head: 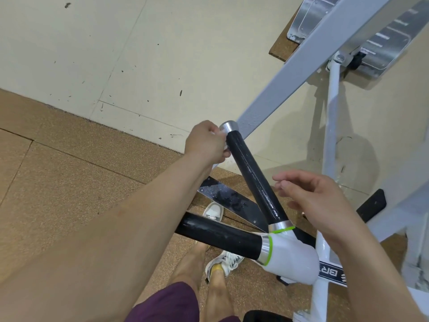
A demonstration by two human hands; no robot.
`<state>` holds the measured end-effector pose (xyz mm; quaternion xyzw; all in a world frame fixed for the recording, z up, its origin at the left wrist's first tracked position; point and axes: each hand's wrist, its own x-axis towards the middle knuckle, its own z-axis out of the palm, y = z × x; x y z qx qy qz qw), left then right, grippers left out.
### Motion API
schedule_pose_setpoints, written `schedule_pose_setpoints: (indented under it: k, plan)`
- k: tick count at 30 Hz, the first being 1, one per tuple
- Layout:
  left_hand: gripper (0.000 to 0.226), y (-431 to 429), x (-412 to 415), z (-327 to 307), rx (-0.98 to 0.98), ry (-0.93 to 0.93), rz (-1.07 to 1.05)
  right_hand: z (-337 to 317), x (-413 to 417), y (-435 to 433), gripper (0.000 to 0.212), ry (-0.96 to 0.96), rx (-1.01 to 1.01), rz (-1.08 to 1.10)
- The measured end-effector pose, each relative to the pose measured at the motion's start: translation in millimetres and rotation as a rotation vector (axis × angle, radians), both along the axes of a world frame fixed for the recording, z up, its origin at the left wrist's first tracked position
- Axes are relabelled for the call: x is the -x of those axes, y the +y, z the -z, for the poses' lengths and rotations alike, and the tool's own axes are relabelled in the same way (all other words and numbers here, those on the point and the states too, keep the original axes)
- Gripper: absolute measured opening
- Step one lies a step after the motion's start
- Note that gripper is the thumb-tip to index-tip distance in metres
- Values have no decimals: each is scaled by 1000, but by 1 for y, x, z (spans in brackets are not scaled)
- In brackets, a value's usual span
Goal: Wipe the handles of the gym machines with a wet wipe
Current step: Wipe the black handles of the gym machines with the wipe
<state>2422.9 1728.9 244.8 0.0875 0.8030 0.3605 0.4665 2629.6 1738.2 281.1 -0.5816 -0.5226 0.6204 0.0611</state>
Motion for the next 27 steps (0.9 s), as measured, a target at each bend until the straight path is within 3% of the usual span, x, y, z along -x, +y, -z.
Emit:
schedule_pose_setpoints:
  k: [3,6,10,15,24,27]
  plan:
    - [26,7,5,-4,4,-213,-260,-5,1,-4,23,22,30,-7]
    - [26,14,8,0,11,-228,-300,-8,3,-8,22,44,15,13]
    - [17,11,7,6,12,70,-114,-10,3,-17,24,46,-21,40]
    - [6,5,9,-10,4,496,413,-13,0,-24,25,45,-33,57]
    - [11,30,29,-10,-104,678,777,-11,4,-22,24,16,-76,71]
    - [19,52,17,-18,-97,730,751,-15,2,-21,21,-24,-186,180]
